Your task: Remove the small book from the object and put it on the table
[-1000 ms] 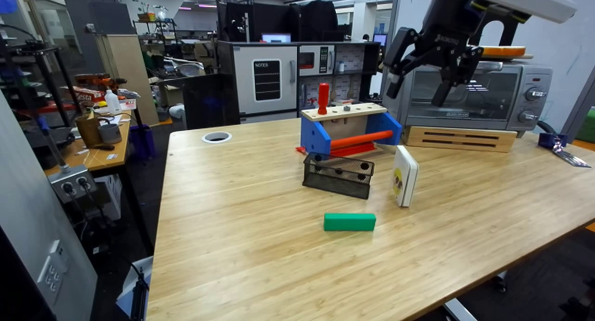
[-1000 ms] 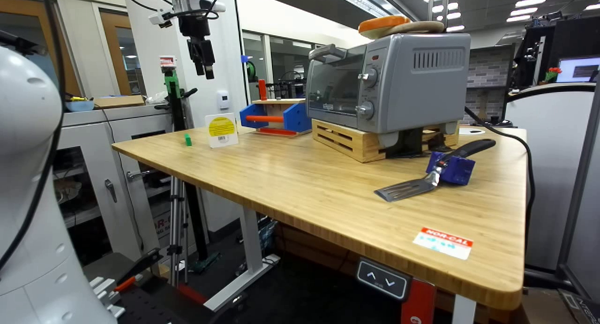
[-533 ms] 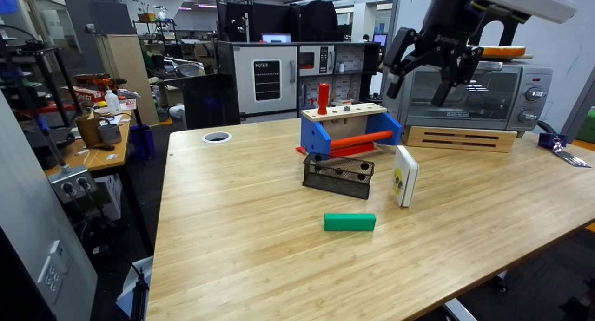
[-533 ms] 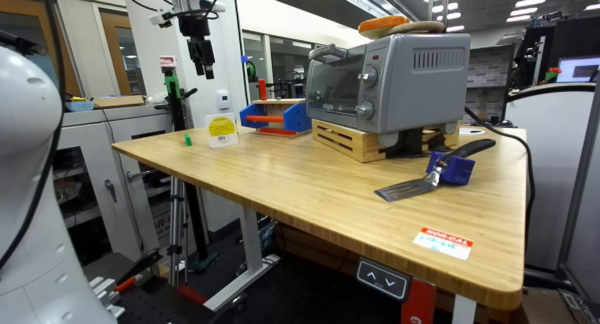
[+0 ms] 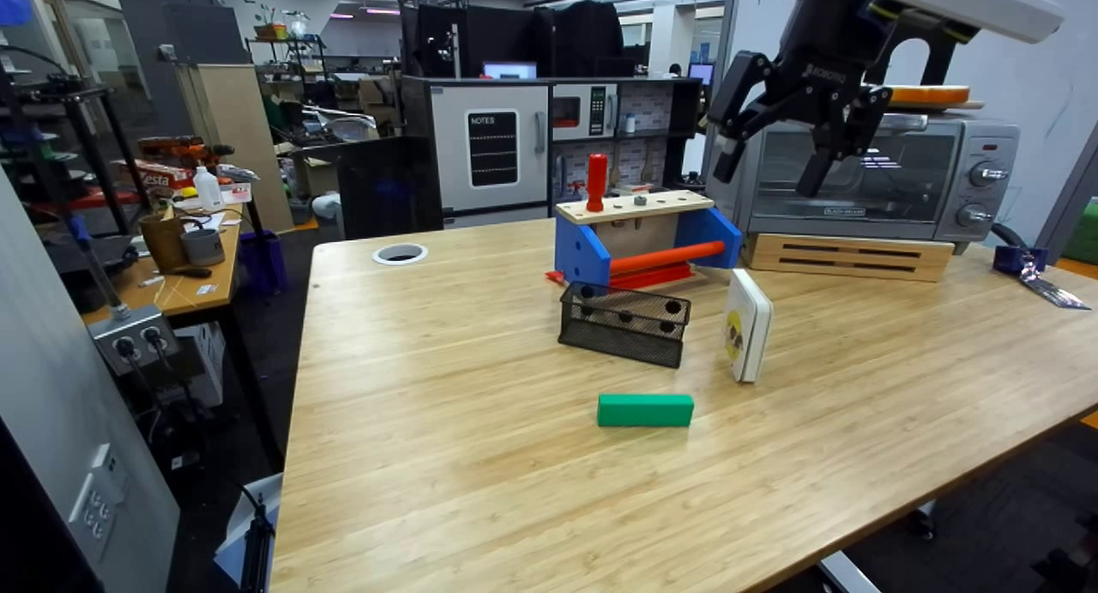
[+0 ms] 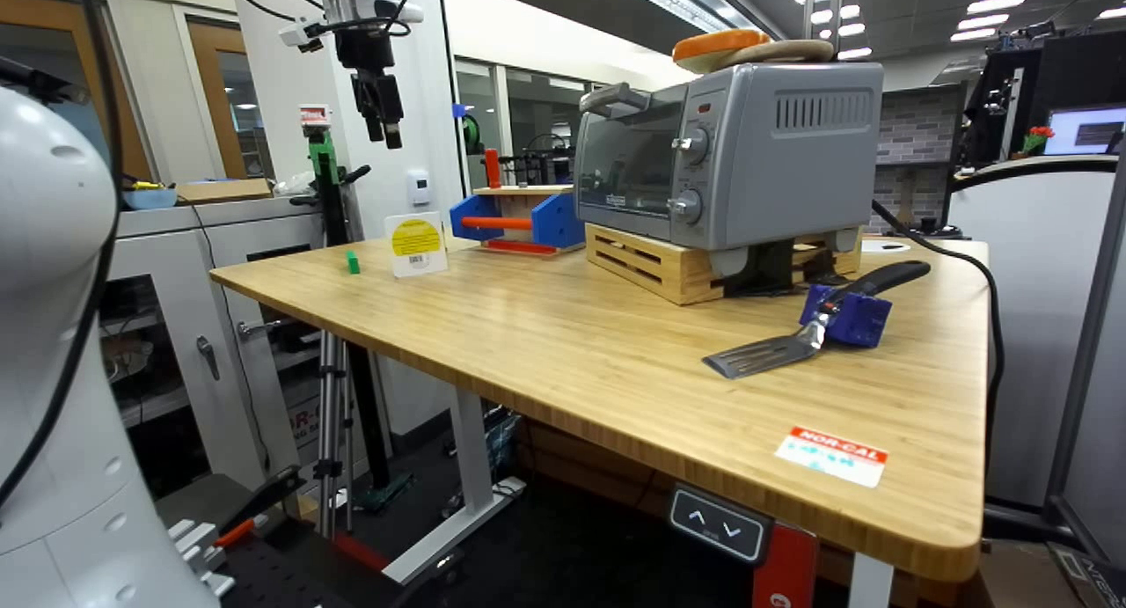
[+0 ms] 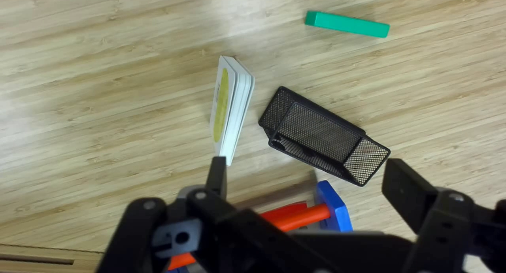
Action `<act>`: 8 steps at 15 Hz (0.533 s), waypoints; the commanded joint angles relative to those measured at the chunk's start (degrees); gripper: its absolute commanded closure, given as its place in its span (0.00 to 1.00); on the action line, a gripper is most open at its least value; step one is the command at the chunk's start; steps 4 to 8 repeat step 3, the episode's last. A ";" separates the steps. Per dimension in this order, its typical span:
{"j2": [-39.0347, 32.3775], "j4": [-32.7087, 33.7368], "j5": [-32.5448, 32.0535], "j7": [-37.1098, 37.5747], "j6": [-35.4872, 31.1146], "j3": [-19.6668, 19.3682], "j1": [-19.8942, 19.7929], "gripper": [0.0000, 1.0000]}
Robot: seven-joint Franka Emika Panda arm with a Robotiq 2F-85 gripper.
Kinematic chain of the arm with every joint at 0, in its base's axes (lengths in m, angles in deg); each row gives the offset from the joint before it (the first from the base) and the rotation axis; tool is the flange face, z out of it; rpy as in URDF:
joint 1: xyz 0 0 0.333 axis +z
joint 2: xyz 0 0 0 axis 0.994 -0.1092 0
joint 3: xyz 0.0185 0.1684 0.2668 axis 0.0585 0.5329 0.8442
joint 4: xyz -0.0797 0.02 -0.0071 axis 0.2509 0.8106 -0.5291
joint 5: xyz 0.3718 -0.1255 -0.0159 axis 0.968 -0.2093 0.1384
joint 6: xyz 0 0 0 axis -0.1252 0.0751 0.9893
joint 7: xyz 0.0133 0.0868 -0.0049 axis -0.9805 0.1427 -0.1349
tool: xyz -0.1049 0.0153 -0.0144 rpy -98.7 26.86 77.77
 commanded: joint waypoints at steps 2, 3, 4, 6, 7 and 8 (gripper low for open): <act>0.01 0.11 0.22 -0.16 0.14 1.01 -1.10 0.00; 0.01 0.11 0.22 -0.16 0.14 1.02 -1.10 0.00; 0.01 0.11 0.22 -0.16 0.14 1.02 -1.10 0.00; 0.01 0.11 0.22 -0.16 0.14 1.02 -1.10 0.00; 0.01 0.11 0.22 -0.16 0.14 1.02 -1.10 0.00; 0.01 0.11 0.22 -0.16 0.14 1.02 -1.10 0.00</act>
